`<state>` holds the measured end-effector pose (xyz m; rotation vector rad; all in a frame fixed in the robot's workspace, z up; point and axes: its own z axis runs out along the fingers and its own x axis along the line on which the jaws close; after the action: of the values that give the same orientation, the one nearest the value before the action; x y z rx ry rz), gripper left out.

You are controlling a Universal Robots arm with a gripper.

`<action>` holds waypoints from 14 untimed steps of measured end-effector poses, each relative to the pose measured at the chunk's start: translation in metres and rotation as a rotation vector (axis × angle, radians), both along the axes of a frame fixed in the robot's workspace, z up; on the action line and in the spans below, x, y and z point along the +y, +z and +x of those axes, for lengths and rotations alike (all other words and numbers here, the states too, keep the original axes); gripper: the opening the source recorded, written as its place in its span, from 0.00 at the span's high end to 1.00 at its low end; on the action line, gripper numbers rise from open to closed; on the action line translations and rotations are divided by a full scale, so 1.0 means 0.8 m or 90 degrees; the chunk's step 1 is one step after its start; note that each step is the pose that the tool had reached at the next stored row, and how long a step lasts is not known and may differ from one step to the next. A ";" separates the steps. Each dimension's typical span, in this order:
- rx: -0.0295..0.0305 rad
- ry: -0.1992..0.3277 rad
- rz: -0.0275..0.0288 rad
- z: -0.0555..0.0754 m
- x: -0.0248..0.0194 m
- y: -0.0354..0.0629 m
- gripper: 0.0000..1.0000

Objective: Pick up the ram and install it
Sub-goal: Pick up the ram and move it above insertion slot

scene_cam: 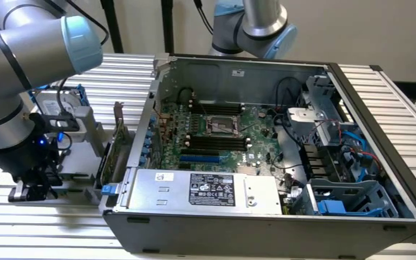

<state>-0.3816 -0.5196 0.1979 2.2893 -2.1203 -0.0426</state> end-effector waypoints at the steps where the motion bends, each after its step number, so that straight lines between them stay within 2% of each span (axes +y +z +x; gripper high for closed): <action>1: 0.0009 0.000 0.0001 0.000 0.0006 0.000 0.64; 7: 0.0050 -0.004 0.0000 0.000 0.0027 -0.001 0.64; 10: 0.0058 -0.005 0.0000 0.000 0.0028 -0.001 0.64; 11: 0.0059 -0.005 0.0000 0.000 0.0028 -0.001 0.65; 12: 0.0059 -0.005 0.0000 0.000 0.0028 -0.001 0.73; 14: 0.0058 -0.005 0.0000 0.000 0.0027 -0.002 0.73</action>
<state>-0.3816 -0.5175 0.1967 2.2766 -2.1248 -0.0531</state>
